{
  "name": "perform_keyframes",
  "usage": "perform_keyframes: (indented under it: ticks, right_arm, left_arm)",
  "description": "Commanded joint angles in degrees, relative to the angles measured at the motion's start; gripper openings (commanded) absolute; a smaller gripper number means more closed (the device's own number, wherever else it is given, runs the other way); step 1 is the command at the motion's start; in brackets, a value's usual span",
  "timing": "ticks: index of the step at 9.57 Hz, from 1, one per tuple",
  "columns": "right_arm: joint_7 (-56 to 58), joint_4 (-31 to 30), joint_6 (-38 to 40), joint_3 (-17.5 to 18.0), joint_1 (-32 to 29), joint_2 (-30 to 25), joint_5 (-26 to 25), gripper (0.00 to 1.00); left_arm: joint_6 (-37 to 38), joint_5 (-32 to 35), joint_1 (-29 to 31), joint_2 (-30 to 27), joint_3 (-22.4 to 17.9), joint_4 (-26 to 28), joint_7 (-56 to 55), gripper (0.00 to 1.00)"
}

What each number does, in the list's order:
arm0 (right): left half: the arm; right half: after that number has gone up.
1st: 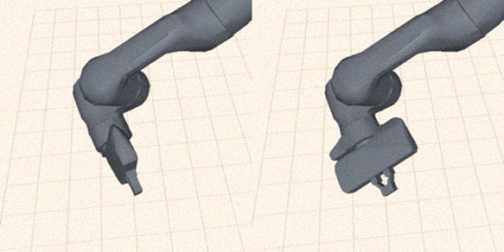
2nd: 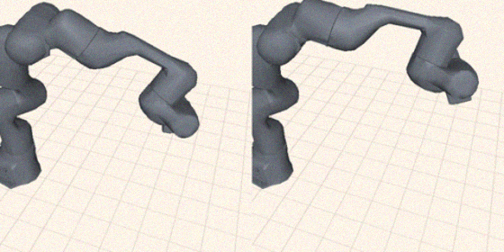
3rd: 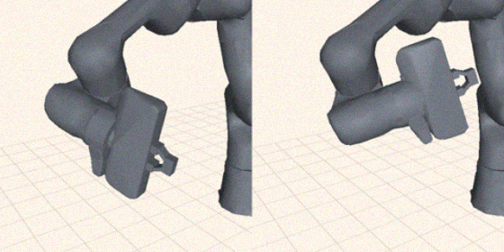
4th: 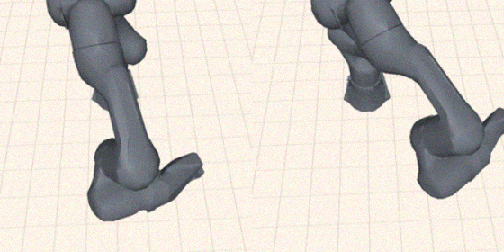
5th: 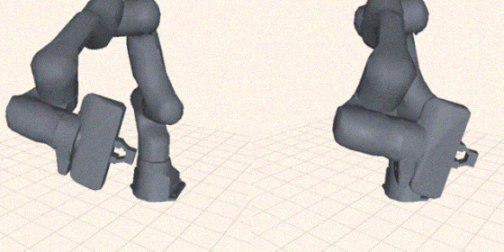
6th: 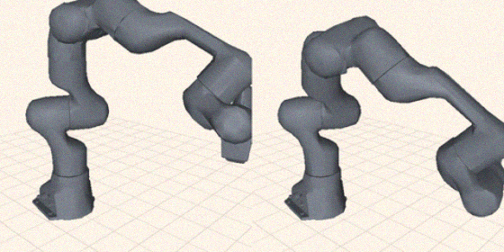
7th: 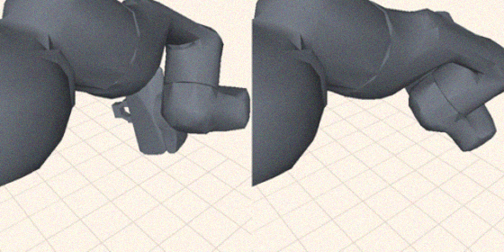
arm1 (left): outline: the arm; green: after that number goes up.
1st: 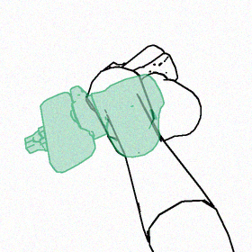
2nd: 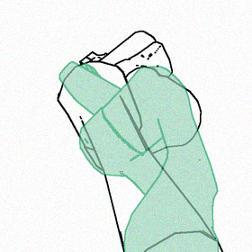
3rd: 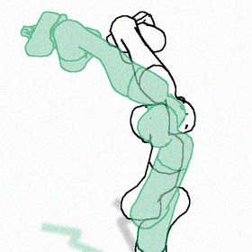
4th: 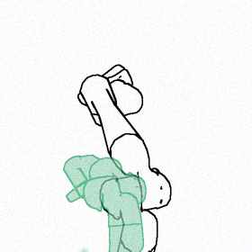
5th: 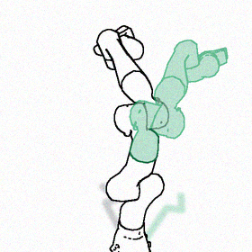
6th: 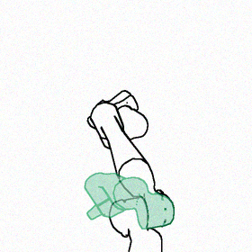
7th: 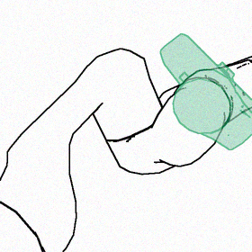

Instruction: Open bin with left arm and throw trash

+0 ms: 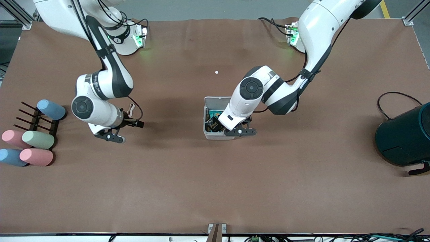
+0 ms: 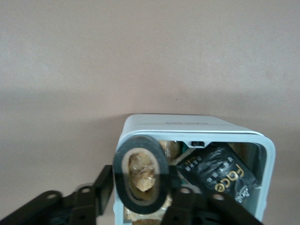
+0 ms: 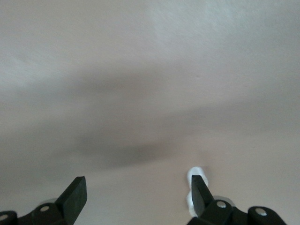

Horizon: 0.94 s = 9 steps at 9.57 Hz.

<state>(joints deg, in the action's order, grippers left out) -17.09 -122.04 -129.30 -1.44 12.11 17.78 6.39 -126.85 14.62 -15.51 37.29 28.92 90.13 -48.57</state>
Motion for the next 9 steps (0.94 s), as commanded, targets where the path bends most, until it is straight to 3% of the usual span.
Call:
perform_keyframes:
  ticks: [1,3,6,7,8,9]
  right_arm:
    - [6.4,-8.5,-3.9,1.1,-3.2,-2.8,-0.5,0.99]
    - [6.8,-10.6,-5.2,1.1,-4.0,-2.3,-0.6,0.99]
    - [8.9,-13.8,-5.7,1.3,-6.0,-1.6,-0.7,0.97]
    - [8.9,-13.8,-5.9,1.4,-6.1,0.1,-0.6,0.84]
    - [8.9,-13.8,-6.1,1.4,-6.1,1.6,-0.6,0.65]
    - [8.9,-13.8,-6.4,1.4,-6.1,1.7,-0.3,0.55]
  left_arm:
    - [0.8,2.0,0.6,-0.6,-0.2,-0.7,-1.2,1.00]
    - [1.3,1.9,0.9,-1.4,-0.3,-0.7,-1.0,1.00]
    - [10.2,1.7,8.6,-6.3,0.3,-4.1,0.0,1.00]
    - [13.2,1.1,12.8,-8.4,1.1,-4.1,3.2,1.00]
    - [16.3,0.7,16.6,-10.7,2.6,-4.1,8.7,1.00]
    - [19.1,-0.2,20.3,-13.0,3.3,-4.4,13.1,1.00]
